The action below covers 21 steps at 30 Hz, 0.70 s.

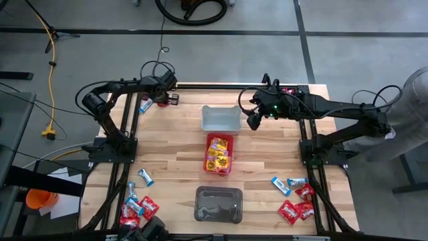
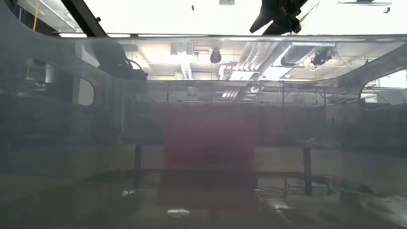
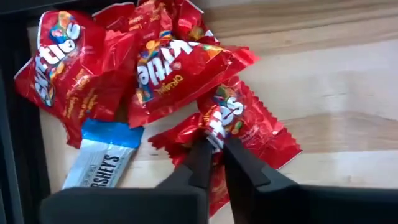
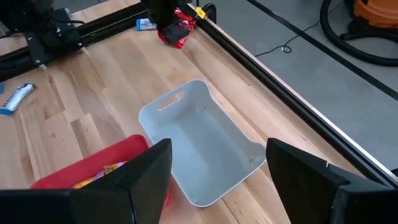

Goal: Sort candy
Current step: Put the red candy into the black bin

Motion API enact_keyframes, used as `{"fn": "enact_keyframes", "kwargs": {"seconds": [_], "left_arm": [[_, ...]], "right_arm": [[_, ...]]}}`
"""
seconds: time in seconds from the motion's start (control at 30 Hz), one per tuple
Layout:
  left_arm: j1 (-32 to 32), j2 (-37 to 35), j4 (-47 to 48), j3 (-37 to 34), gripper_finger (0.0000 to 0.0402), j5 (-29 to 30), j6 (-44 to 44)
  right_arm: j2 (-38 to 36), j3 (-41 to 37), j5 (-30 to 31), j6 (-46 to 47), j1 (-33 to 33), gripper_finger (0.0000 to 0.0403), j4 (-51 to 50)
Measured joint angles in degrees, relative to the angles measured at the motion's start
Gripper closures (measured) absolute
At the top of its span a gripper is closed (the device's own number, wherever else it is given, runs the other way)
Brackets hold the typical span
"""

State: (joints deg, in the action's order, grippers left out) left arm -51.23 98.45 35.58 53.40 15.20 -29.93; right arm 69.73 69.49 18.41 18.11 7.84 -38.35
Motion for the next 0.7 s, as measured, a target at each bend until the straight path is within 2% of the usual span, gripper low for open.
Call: {"fn": "enact_keyframes", "kwargs": {"seconds": [0.13,0.3,0.47,0.6,0.7], "left_arm": [[-0.2,-3.7,0.6,-0.5,0.0396,-2.5,2.5],[0.0,-12.8,-1.7,-0.3,0.0401,-2.9,6.7],[1.3,-22.4,-4.1,-0.3,0.0401,-3.0,7.1],[4.7,-29.0,-5.8,-0.3,0.0401,-5.5,7.7],[10.0,-32.9,-6.1,-0.2,0.0401,-7.1,8.0]], "right_arm": [[0.0,0.0,0.3,-0.1,0.0,0.0147,0.0],[0.0,0.0,0.5,-0.1,0.0,0.0147,0.1],[0.0,0.0,0.4,-0.1,0.0,0.0147,1.2],[0.0,0.0,0.4,-0.6,0.0,0.0147,2.0],[0.0,0.0,0.4,-0.7,0.0,0.0147,2.5]]}}
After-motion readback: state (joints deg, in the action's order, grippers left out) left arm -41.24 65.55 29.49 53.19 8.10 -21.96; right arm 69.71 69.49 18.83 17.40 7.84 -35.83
